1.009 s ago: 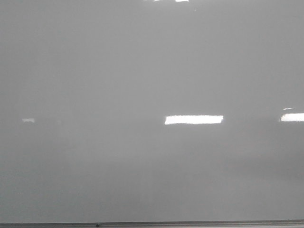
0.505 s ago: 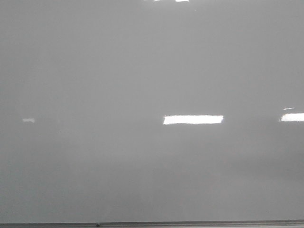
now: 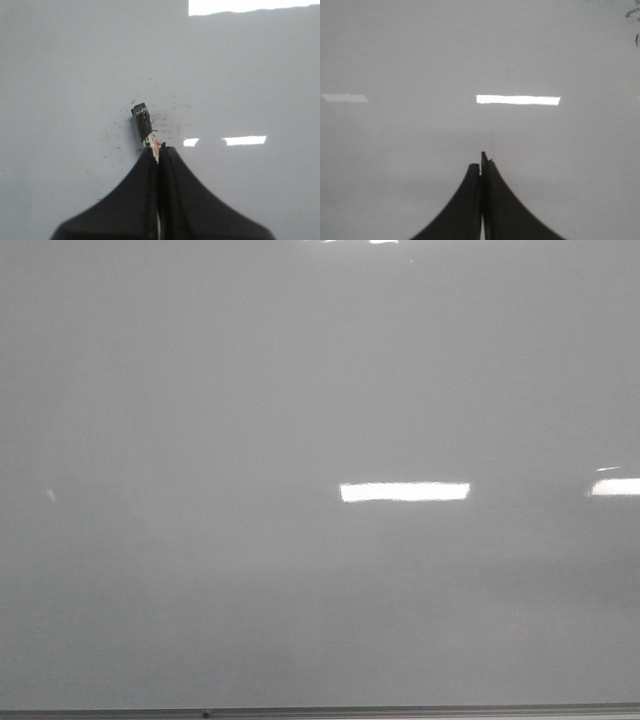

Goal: Write number 8 on whiteboard

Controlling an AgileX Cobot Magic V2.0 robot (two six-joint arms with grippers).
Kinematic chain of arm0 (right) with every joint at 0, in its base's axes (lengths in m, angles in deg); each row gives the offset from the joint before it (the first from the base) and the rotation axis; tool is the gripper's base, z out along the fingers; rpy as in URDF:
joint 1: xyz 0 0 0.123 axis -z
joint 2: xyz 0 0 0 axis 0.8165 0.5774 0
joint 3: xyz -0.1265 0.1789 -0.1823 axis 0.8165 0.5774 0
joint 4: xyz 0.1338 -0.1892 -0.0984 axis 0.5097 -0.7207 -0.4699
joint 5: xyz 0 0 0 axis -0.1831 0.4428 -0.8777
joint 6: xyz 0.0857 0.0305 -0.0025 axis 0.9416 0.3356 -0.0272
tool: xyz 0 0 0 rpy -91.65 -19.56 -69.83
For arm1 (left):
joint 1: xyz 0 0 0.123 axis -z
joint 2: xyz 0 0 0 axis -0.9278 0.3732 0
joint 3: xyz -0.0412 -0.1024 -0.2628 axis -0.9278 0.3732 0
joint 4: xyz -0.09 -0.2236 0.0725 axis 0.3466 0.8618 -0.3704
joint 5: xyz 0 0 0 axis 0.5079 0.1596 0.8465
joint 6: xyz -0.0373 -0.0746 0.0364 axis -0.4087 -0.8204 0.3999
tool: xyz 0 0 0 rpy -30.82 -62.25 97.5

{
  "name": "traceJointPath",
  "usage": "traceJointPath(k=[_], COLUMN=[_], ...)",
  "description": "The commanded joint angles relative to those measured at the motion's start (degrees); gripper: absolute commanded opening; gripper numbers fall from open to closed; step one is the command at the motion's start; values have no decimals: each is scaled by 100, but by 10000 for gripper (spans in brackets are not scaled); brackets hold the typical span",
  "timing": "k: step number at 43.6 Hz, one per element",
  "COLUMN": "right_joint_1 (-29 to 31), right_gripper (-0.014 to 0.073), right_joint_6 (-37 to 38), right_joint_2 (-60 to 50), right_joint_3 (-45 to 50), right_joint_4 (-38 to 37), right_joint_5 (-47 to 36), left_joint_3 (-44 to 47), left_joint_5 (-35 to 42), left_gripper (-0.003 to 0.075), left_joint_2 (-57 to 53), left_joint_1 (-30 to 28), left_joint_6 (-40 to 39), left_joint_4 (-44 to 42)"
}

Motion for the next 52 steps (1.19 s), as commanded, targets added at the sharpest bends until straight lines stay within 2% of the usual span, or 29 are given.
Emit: traceJointPath(k=[1, 6, 8, 15, 19, 23, 30, 35, 37, 39, 45, 47, 49, 52], right_joint_1=[-22, -22, -22, -22, -22, -22, -22, -22, -22, -22, -22, -22, -22, -22], right_gripper=[-68, -68, -68, -67, -64, -62, -68, -56, -20, 47, 361, 469, 533, 580], right_joint_6=[-23, -23, -23, -18, 1, 1, 1, 1, 1, 1, 1, 1, 1, 1], right_joint_2=[-87, -87, -87, 251, 808, 1342, 1955, 2048, 2048, 2048, 2048, 2048, 2048, 2048], right_joint_3=[-138, -587, -836, -1849, -2314, -2543, -2631, -2631, -2631, -2631, -2631, -2631, -2631, -2631], right_joint_4=[37, 37, 37, 42, 42, 42, 43, 43, 43, 43, 43, 43, 43, 43], right_joint_5=[-582, -312, -72, 889, 1329, 1436, 1376, 1397, 1380, 1350, 1306, 1312, 1317, 1312], left_joint_3=[72, -22, -209, -1123, -1711, -2140, -2511, -2524, -2524, -2524, -2524, -2524, -2524, -2524], left_joint_5=[704, 1507, 1516, 363, -371, -1021, -1303, -1293, -1293, -1293, -1293, -1293, -1293, -1293], left_gripper=[-21, -21, -21, -21, -21, -21, -20, -4, 31, 122, 488, 589, 662, 694], left_joint_2=[-54, -54, -51, 458, 1170, 1993, 2973, 3239, 3266, 3275, 3275, 3275, 3275, 3275], left_joint_1=[3, 3, 3, 3, 3, 3, 3, 3, 3, 3, 3, 3, 3, 3], left_joint_6=[-62, -62, -62, -62, -62, -62, -62, -62, -62, -62, -62, -62, -62, -62], left_joint_4=[61, 311, 328, 315, 315, 307, 307, 337, 412, 452, 452, 452, 452, 452])
